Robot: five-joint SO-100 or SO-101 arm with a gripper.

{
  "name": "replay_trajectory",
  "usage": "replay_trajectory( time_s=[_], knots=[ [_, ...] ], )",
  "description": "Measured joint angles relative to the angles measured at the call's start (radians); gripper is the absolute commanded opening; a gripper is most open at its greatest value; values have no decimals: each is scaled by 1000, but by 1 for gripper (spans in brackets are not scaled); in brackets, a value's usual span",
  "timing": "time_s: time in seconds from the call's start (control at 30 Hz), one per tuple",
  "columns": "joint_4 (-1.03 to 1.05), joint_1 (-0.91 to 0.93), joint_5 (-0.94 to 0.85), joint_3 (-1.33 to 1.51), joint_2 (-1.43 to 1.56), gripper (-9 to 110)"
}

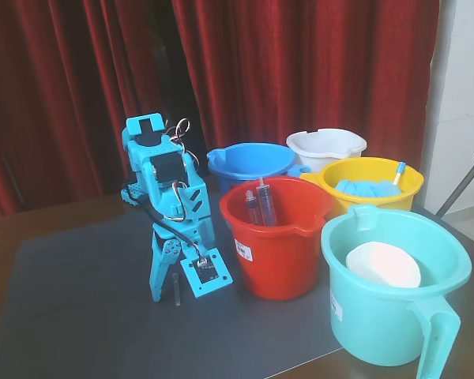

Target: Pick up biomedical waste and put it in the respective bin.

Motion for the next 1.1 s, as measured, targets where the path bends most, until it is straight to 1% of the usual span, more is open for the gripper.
replay_trajectory(
  time_s=[0.23, 0.57, 0.63, 0.8, 0.9, 1.1],
  knots=[
    [-11, 92, -21, -2, 0, 30],
    [-12, 94, -43, -2, -2, 29],
    [-12, 94, -43, -2, -2, 23],
    [-12, 95, -54, -2, -2, 0],
    [-23, 123, -31, 2, -5, 0],
    [-34, 121, -48, 14, -6, 0]
  ],
)
